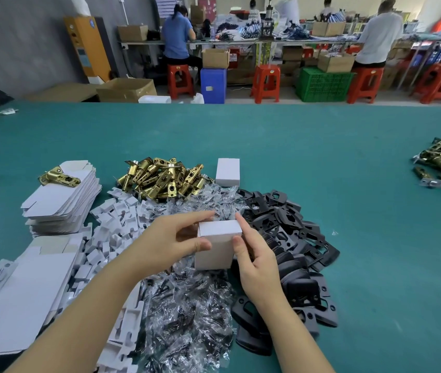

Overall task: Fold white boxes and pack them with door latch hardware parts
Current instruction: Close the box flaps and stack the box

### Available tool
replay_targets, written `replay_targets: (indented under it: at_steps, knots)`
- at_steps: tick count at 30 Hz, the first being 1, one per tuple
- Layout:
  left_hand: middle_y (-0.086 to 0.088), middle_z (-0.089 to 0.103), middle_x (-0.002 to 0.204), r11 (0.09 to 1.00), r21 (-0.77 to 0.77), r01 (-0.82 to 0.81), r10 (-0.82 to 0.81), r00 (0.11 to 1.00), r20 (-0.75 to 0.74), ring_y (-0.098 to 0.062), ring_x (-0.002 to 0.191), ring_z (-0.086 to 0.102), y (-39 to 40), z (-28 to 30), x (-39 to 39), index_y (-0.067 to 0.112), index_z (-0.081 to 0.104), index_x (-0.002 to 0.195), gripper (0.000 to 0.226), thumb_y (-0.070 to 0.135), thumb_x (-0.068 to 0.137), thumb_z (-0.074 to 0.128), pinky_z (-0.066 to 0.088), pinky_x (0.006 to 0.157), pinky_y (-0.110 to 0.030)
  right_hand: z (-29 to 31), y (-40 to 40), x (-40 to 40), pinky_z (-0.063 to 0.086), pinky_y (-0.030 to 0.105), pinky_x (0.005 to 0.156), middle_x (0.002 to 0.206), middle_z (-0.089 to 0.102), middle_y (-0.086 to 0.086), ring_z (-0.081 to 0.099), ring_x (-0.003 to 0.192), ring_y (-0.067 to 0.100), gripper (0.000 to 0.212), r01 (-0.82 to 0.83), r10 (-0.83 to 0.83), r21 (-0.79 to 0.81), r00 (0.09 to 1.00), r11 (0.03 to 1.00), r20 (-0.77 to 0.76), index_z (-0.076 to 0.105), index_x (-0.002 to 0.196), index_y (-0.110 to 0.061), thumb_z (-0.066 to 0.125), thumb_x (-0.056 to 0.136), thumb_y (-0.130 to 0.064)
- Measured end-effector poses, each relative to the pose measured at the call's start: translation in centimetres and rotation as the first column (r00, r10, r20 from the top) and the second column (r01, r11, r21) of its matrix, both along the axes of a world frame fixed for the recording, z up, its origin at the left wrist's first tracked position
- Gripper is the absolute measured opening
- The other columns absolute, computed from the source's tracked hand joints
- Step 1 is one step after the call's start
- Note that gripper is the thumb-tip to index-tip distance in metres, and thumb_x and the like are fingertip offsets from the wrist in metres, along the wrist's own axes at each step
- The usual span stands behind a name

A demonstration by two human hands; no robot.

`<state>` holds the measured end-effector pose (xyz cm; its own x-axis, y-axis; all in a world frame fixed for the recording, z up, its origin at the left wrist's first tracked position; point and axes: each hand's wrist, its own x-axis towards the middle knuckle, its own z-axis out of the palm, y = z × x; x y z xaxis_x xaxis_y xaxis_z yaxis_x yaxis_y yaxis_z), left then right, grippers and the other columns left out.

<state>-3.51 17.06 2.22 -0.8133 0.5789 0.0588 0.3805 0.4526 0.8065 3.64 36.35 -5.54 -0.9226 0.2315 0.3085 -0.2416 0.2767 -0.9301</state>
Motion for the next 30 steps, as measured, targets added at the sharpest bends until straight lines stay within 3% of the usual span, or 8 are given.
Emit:
replay_targets:
  at_steps: [5,11,14,18,24,30]
  knots:
    - [0.023,0.071,0.119,0.993,0.118,-0.004,-0.019,0.982,0.187,-0.001,0.115,0.066,-0.7,-0.7,-0.2,0.042,0.063,0.129,0.058,0.007,0.085,0.076,0.054,0.092,-0.017,0.0,0.0,0.0,0.036,0.001,0.095,0.128,0.046,-0.055,0.044,0.126,-0.019,0.04,0.004,-0.004,-0.001,1.0,1.0,0.005,0.041,0.141,-0.054,0.047,0.105,-0.037]
    - [0.017,0.076,0.11,0.988,0.147,-0.045,0.018,0.984,0.18,-0.002,0.107,0.07,-0.1,-0.6,-0.2,0.037,0.069,0.119,0.05,0.002,0.083,0.077,0.055,0.085,-0.015,0.0,0.1,0.1,0.036,0.002,0.097,0.129,0.046,-0.054,0.044,0.128,-0.018,0.04,0.002,-0.002,-0.007,1.0,1.0,0.014,0.042,0.142,-0.053,0.047,0.106,-0.036]
    - [0.012,0.077,0.107,0.991,0.129,-0.047,0.026,0.987,0.159,-0.008,0.102,0.072,0.0,-0.7,-0.2,0.035,0.071,0.116,0.048,0.003,0.081,0.08,0.059,0.09,-0.026,0.0,0.2,0.1,0.038,0.004,0.098,0.13,0.047,-0.053,0.045,0.129,-0.016,0.039,0.003,-0.003,-0.014,1.0,1.0,0.016,0.043,0.141,-0.054,0.046,0.104,-0.039]
    - [0.01,0.077,0.102,0.993,0.099,-0.061,0.051,0.993,0.108,-0.026,0.09,0.072,-0.2,-1.0,-0.4,0.042,0.074,0.112,0.044,0.014,0.08,0.083,0.062,0.084,-0.038,0.1,0.1,0.2,0.039,0.005,0.099,0.132,0.048,-0.051,0.045,0.13,-0.015,0.039,-0.002,0.003,-0.029,1.0,1.0,0.011,0.046,0.138,-0.057,0.047,0.101,-0.043]
    - [0.008,0.076,0.11,0.989,0.134,-0.055,0.034,0.987,0.16,-0.011,0.106,0.071,-0.5,-1.6,-0.5,0.024,0.073,0.116,0.043,0.007,0.078,0.083,0.06,0.091,-0.037,-0.1,-0.1,0.1,0.037,0.004,0.1,0.133,0.046,-0.052,0.044,0.131,-0.016,0.04,0.003,-0.003,0.004,1.0,1.0,-0.007,0.045,0.141,-0.053,0.046,0.102,-0.041]
    - [0.016,0.075,0.113,0.989,0.143,-0.037,0.019,0.992,0.123,-0.005,0.109,0.069,-0.7,-1.8,-0.5,0.049,0.066,0.125,0.063,0.002,0.085,0.076,0.058,0.092,-0.027,-0.3,-0.4,0.1,0.041,0.008,0.096,0.13,0.047,-0.048,0.049,0.126,-0.008,0.043,0.029,-0.028,0.052,0.999,0.998,-0.034,0.041,0.143,-0.054,0.047,0.104,-0.037]
